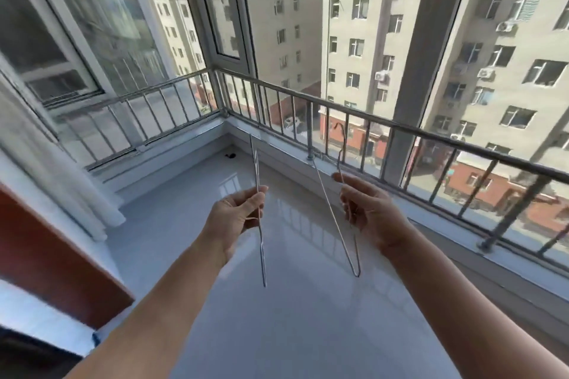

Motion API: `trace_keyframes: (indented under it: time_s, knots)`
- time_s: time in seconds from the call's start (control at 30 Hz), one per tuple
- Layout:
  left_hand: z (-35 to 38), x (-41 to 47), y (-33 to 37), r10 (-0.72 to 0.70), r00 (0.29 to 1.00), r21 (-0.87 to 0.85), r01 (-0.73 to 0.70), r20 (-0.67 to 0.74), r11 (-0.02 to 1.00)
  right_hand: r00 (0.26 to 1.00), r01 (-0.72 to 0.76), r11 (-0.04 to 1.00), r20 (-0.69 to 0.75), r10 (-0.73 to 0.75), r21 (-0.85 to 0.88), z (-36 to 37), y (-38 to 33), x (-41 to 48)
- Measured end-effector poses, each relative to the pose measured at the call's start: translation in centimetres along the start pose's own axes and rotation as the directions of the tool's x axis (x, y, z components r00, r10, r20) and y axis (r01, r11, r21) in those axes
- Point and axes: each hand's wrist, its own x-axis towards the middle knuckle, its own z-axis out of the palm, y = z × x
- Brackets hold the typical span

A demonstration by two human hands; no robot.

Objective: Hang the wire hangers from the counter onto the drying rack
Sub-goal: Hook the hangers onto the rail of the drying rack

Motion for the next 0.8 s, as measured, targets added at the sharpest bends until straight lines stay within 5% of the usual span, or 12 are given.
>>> trace_keyframes:
  time_s: [0.8]
  knots:
    - [-20.0,26.6,8.1,0.100,0.906,-0.035,-0.126,-0.411,0.991,0.901,-0.149,0.980,0.390,0.189,-0.129,22.1,4.3,37.4]
